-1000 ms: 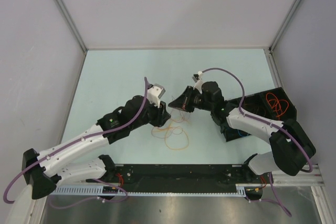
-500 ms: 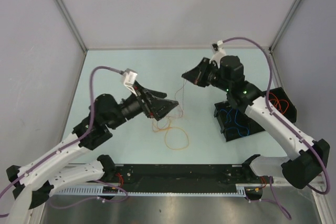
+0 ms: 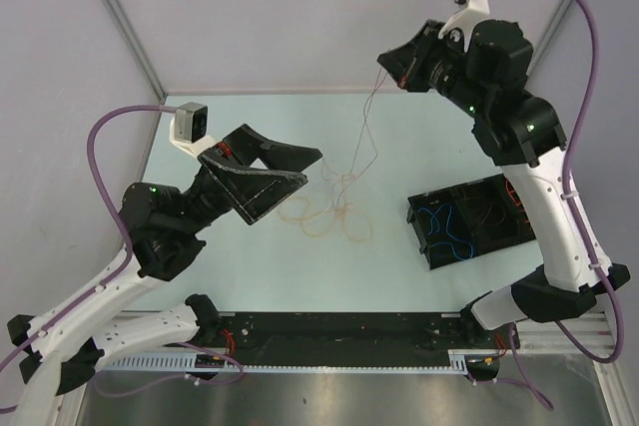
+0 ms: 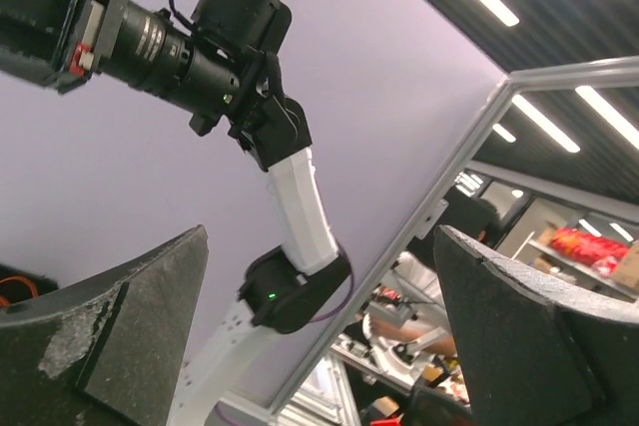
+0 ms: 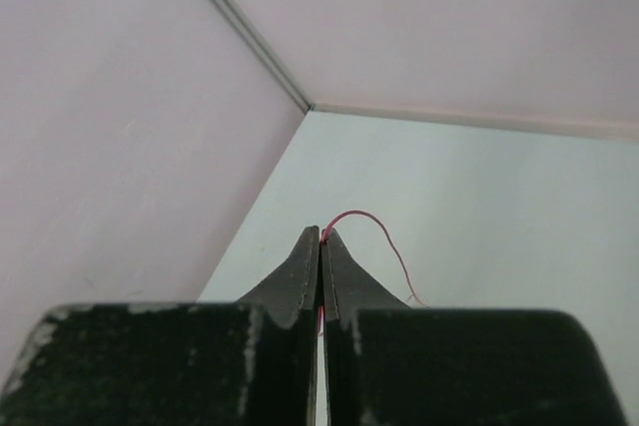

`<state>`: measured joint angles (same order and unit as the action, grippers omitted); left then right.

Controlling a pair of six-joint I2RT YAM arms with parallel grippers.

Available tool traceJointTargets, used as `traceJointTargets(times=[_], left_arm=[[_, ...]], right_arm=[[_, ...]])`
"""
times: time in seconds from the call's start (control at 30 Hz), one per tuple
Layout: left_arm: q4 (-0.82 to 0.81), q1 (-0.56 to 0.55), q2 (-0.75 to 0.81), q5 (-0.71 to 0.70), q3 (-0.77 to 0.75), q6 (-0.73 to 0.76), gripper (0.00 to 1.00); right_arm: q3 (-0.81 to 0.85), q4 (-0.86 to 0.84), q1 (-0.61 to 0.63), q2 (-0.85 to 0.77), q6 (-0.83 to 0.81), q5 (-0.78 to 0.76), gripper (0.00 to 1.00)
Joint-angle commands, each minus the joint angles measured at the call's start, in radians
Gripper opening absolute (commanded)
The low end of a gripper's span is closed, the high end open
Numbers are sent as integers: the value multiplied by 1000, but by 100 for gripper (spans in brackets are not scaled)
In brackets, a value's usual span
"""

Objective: Untangle the cables

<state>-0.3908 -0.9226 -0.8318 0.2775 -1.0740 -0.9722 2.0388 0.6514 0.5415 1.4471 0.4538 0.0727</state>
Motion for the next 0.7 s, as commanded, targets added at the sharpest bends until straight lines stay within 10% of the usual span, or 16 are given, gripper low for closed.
traceJointTargets(times=[0.0, 0.27, 0.67], left_arm=[[-137, -4, 16, 2, -14, -69, 100], [-210, -4, -1, -11, -12, -103, 99], [-276, -4, 0, -47, 37, -102, 99]], right_arm=[[184, 148, -28, 67, -73, -62, 0], [524, 179, -46, 162, -70, -34, 0], [394, 106, -44, 118, -56, 22, 0]])
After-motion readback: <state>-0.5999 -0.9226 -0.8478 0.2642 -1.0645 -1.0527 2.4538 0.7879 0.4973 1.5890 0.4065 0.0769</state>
